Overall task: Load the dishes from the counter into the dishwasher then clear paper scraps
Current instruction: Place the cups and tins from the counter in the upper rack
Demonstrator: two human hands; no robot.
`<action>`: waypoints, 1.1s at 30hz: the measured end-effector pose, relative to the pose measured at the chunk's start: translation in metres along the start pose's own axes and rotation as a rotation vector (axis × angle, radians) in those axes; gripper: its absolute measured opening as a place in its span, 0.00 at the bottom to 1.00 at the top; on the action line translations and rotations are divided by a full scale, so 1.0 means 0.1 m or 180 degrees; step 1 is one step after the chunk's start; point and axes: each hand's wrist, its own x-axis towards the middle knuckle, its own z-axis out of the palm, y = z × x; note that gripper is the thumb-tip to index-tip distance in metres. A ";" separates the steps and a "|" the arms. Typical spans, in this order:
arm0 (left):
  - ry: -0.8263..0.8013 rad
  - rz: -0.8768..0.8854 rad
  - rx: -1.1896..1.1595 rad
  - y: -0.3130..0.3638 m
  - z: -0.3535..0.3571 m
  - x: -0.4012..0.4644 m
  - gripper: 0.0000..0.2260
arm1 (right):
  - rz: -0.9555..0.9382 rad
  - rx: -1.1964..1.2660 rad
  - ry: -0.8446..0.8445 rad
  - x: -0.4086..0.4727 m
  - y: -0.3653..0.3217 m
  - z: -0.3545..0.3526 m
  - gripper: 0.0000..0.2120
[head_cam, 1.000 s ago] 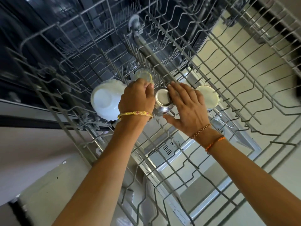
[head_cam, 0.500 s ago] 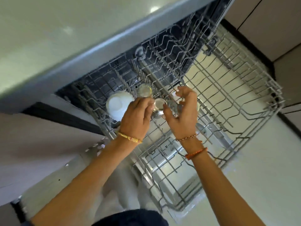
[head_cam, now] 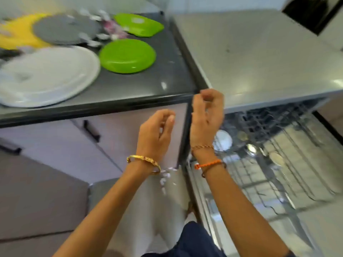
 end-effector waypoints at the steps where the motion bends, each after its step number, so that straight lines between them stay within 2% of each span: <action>1: 0.0220 0.0022 0.0089 -0.01 -0.28 0.00 0.12 | 0.0164 0.0078 -0.0396 -0.14 -0.05 0.31 0.05; 4: 0.1054 -0.0151 0.0218 -0.12 -0.97 0.01 0.09 | 0.0579 0.0435 -0.1238 -0.53 -0.19 1.06 0.03; 6: 0.1605 -0.0327 0.0343 -0.28 -1.40 -0.01 0.08 | 0.0646 0.0526 -0.1685 -0.73 -0.28 1.50 0.04; 11: 0.2543 -0.0867 0.0799 -0.83 -2.39 -0.14 0.09 | 0.1236 0.0522 -0.2895 -1.01 -0.26 2.48 0.04; 15: 0.3173 -0.1264 0.1477 -1.26 -3.14 -0.18 0.15 | 0.1295 0.0169 -0.4044 -1.30 -0.12 3.29 0.09; 18: 0.3426 -0.1707 0.2307 -1.44 -3.68 -0.24 0.26 | 0.1377 -0.0071 -0.4883 -1.52 -0.10 3.83 0.13; 19: 0.3391 -0.1783 0.2633 -1.47 -3.73 -0.24 0.29 | 0.1289 -0.0125 -0.4970 -1.52 -0.05 3.86 0.17; 21: 0.3883 -0.2216 0.3404 -1.61 -4.16 -0.42 0.31 | 0.0958 -0.0230 -0.5973 -1.88 -0.06 4.40 0.24; 23: 0.3961 -0.2367 0.3809 -1.59 -4.29 -0.53 0.30 | 0.0585 -0.0308 -0.6190 -2.00 -0.04 4.49 0.29; 25: 0.4233 -0.2955 0.4041 -1.56 -4.46 -0.74 0.29 | 0.0333 -0.0224 -0.6525 -2.34 -0.08 4.74 0.33; 29: 0.4607 -0.3735 0.3972 -1.48 -4.74 -1.16 0.35 | -0.0585 -0.0215 -0.6490 -2.97 -0.14 4.99 0.39; 31: 0.4633 -0.3720 0.3915 -1.48 -4.83 -1.24 0.38 | -0.1241 -0.0215 -0.6255 -3.18 -0.16 5.05 0.41; 33: 0.4645 -0.3231 0.3763 -1.50 -4.86 -1.25 0.38 | -0.2086 -0.0559 -0.6039 -3.27 -0.17 5.08 0.43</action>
